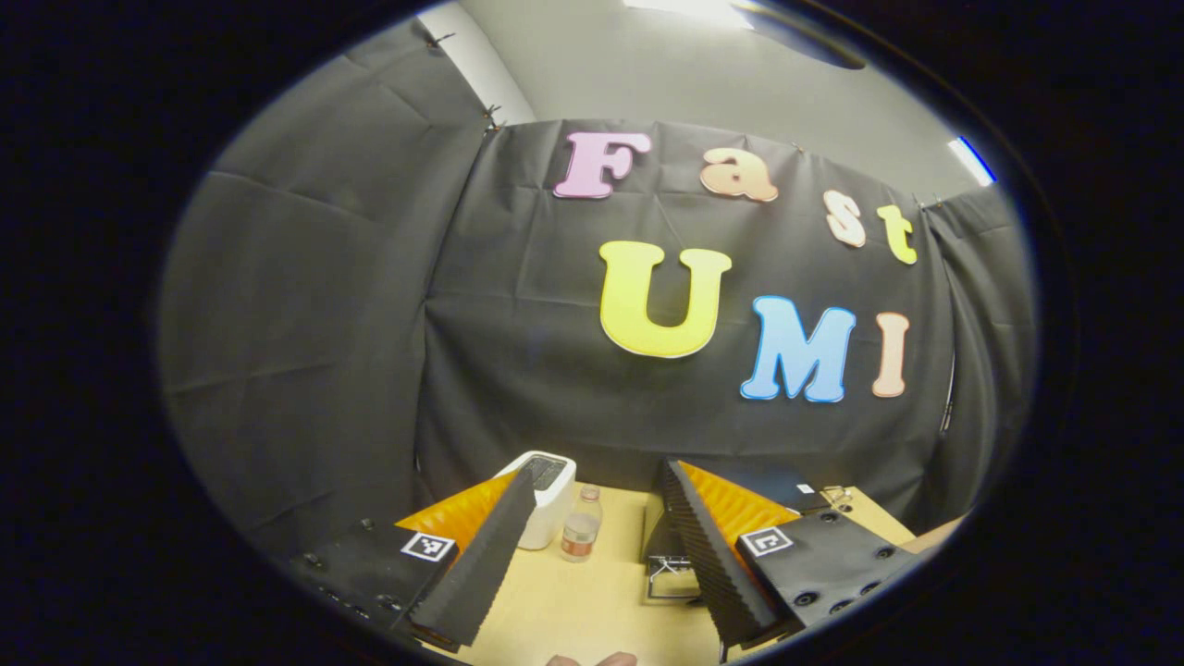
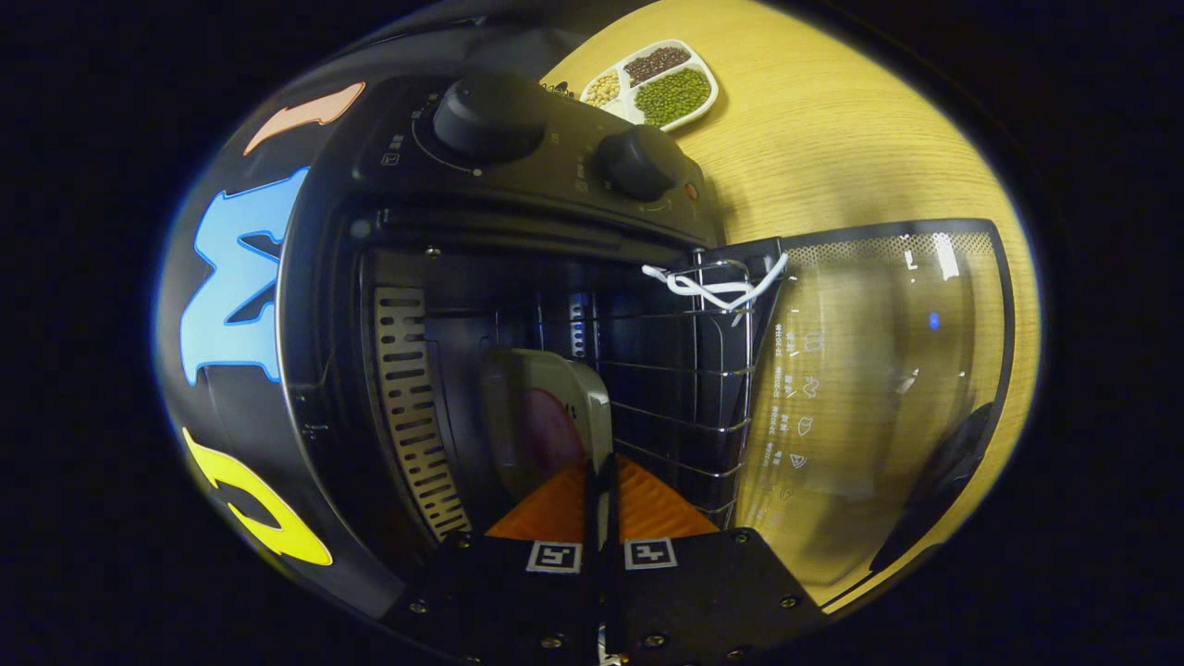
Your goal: Open the electric oven with the left hand, put the food in, and close the electric oven.
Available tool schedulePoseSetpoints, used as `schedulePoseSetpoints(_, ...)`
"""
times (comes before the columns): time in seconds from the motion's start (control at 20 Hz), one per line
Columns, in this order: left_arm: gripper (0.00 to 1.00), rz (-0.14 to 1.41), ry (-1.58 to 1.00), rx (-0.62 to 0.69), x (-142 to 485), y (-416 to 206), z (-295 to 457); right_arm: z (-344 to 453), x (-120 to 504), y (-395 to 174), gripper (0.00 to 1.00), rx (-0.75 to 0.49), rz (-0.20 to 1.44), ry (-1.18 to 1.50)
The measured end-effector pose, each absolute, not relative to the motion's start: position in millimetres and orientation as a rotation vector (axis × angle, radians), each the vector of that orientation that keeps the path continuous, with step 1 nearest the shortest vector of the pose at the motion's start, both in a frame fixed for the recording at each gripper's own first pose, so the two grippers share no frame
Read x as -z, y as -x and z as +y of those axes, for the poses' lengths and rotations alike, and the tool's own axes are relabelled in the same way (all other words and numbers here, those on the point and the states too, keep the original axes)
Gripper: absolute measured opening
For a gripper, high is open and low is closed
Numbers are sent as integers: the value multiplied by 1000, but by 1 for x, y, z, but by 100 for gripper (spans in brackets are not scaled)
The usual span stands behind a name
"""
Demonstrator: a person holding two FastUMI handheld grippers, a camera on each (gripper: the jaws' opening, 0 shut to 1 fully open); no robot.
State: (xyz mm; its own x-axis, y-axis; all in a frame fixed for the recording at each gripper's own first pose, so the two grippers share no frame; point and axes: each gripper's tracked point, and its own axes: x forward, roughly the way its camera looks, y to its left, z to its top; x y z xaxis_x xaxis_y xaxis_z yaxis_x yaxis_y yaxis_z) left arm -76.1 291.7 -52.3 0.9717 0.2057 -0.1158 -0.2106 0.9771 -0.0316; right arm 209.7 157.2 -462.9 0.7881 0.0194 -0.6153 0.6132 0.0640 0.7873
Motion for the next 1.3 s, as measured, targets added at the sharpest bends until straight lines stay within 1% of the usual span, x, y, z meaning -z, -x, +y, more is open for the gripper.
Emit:
schedulePoseSetpoints(0.1, 100, 109, 42, -204, 51, 73, 287, 155, 459, -209, 4, 455, 551, -1426)
schedulePoseSetpoints(0.15, 100, 107, 44, -198, 50, 71, 283, 154, 457, -207, 8, 442, 555, -1410)
schedulePoseSetpoints(0.2, 96, 106, 47, -188, 51, 67, 277, 154, 453, -206, 16, 417, 559, -1390)
schedulePoseSetpoints(0.25, 100, 105, 49, -179, 50, 64, 272, 157, 448, -203, 21, 370, 581, -1351)
schedulePoseSetpoints(0.3, 96, 104, 53, -167, 51, 61, 265, 159, 444, -199, 29, 322, 604, -1296)
schedulePoseSetpoints(0.35, 96, 102, 58, -153, 52, 57, 256, 158, 437, -197, 34, 280, 613, -1242)
schedulePoseSetpoints(0.4, 97, 103, 60, -139, 52, 53, 247, 157, 436, -187, 35, 257, 649, -1184)
schedulePoseSetpoints(0.45, 99, 99, 62, -125, 51, 49, 238, 160, 436, -178, 44, 225, 675, -1141)
schedulePoseSetpoints(0.5, 100, 96, 62, -112, 51, 45, 230, 158, 433, -170, 60, 196, 691, -1096)
schedulePoseSetpoints(0.65, 100, 92, 67, -76, 52, 37, 206, 139, 421, -142, 60, 129, 718, -899)
schedulePoseSetpoints(0.75, 92, 92, 67, -60, 52, 32, 189, 125, 410, -127, 60, 72, 718, -769)
schedulePoseSetpoints(0.8, 100, 93, 70, -53, 54, 29, 181, 116, 403, -119, 60, 47, 713, -700)
schedulePoseSetpoints(0.85, 100, 95, 73, -46, 56, 27, 174, 107, 394, -114, 60, 20, 700, -632)
schedulePoseSetpoints(0.9, 100, 99, 76, -41, 58, 25, 167, 99, 384, -109, 60, -10, 682, -564)
schedulePoseSetpoints(0.95, 96, 105, 76, -36, 60, 24, 160, 92, 372, -104, 60, -45, 662, -495)
schedulePoseSetpoints(1.05, 97, 111, 72, -27, 64, 21, 148, 76, 340, -93, 60, -103, 603, -363)
schedulePoseSetpoints(1.1, 98, 115, 68, -20, 65, 18, 141, 69, 322, -89, 62, -125, 559, -310)
schedulePoseSetpoints(1.2, 99, 124, 59, -10, 70, 15, 129, 54, 280, -79, 63, -160, 458, -232)
schedulePoseSetpoints(1.25, 99, 126, 55, -2, 71, 14, 121, 47, 258, -72, 53, -179, 409, -205)
schedulePoseSetpoints(1.3, 100, 127, 52, 4, 72, 13, 114, 40, 236, -66, 63, -191, 359, -181)
